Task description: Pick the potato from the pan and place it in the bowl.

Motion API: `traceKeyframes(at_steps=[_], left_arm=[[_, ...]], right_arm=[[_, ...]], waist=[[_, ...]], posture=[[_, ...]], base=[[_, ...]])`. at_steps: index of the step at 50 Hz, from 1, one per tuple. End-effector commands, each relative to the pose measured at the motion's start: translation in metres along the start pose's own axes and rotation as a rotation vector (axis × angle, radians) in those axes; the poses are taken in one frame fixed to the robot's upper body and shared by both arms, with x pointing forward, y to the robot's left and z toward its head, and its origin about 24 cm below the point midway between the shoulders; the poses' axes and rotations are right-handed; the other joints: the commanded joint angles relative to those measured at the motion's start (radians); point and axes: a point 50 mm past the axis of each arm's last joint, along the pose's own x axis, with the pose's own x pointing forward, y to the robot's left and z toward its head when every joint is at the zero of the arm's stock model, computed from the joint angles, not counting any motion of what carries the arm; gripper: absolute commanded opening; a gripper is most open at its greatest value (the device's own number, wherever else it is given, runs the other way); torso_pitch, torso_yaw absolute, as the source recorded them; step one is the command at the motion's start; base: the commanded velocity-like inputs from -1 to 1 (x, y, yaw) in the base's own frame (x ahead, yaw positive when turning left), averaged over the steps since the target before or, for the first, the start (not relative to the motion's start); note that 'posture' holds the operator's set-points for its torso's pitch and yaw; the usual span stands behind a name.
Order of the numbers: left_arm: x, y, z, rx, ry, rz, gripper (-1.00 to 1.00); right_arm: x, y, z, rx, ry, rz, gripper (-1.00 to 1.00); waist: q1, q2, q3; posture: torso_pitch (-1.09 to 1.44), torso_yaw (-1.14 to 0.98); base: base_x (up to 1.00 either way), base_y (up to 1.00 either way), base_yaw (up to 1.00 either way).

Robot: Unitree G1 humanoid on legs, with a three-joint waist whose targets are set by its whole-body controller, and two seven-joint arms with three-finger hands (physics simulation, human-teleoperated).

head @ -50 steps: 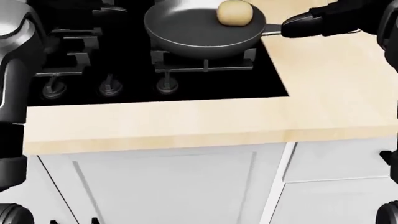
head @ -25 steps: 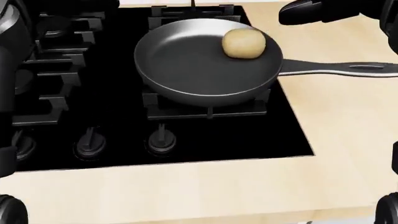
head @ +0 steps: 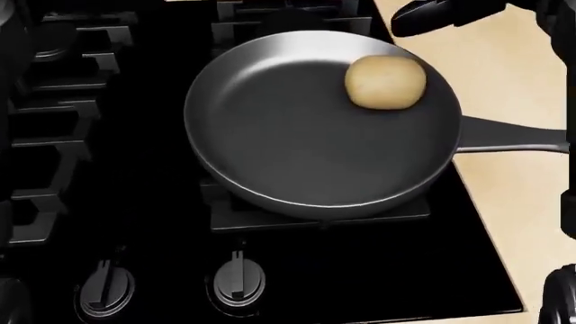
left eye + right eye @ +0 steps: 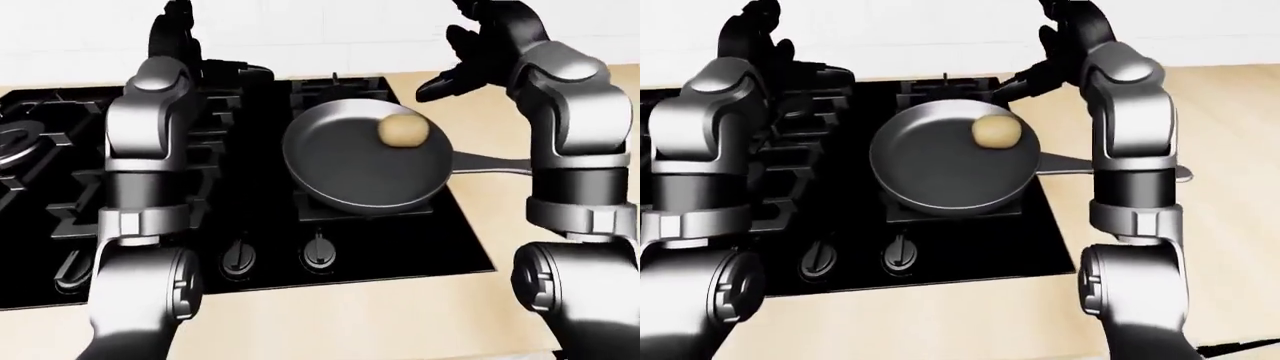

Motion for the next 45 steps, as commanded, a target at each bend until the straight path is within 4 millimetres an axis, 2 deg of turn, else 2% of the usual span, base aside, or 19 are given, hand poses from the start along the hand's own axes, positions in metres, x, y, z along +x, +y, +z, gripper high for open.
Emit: traceKeyframes(at_steps=[1, 3, 5, 11, 15, 25, 33, 45], left_arm=[[-0.006, 0.005, 0.035, -0.004, -0.148, 0.011, 1.0], [-0.005, 0.005, 0.036, -0.004, -0.149, 0.015, 1.0], [-0.004, 0.005, 0.036, 0.002, -0.15, 0.015, 1.0], [-0.007, 0.011, 0.04, 0.003, -0.155, 0.024, 1.0], [-0.005, 0.012, 0.042, 0.011, -0.155, 0.029, 1.0], [-0.005, 0.015, 0.046, 0.013, -0.163, 0.033, 1.0], [-0.006, 0.014, 0.049, 0.02, -0.169, 0.03, 1.0], [-0.01, 0.011, 0.053, 0.022, -0.176, 0.023, 1.0]], right_arm=[[-0.006, -0.015, 0.043, -0.077, -0.134, -0.013, 1.0], [-0.005, -0.015, 0.056, -0.056, -0.14, 0.037, 1.0], [-0.001, -0.011, 0.059, -0.082, -0.135, 0.075, 1.0], [0.005, -0.005, 0.074, -0.237, -0.121, 0.147, 1.0], [0.017, 0.005, 0.077, -0.371, -0.098, 0.213, 1.0], [0.032, 0.019, 0.097, -0.598, -0.078, 0.261, 1.0], [0.033, 0.027, 0.094, -0.752, -0.062, 0.32, 1.0], [0.038, 0.057, 0.081, -1.045, -0.049, 0.384, 1.0]], waist=[[0.004, 0.002, -0.059], [0.005, 0.008, -0.063], [0.003, 0.01, -0.063], [-0.006, 0.022, -0.059], [-0.008, 0.03, -0.052], [-0.007, 0.042, -0.051], [-0.005, 0.041, -0.05], [-0.006, 0.045, -0.054]], posture=[[0.0, 0.0], [0.0, 0.0], [0.0, 0.0], [0.0, 0.0], [0.0, 0.0], [0.0, 0.0], [0.0, 0.0], [0.0, 0.0]], base=[[0.0, 0.0, 0.0], [0.0, 0.0, 0.0], [0.0, 0.0, 0.0], [0.0, 0.0, 0.0], [0.0, 0.0, 0.0], [0.0, 0.0, 0.0], [0.0, 0.0, 0.0], [0.0, 0.0, 0.0]])
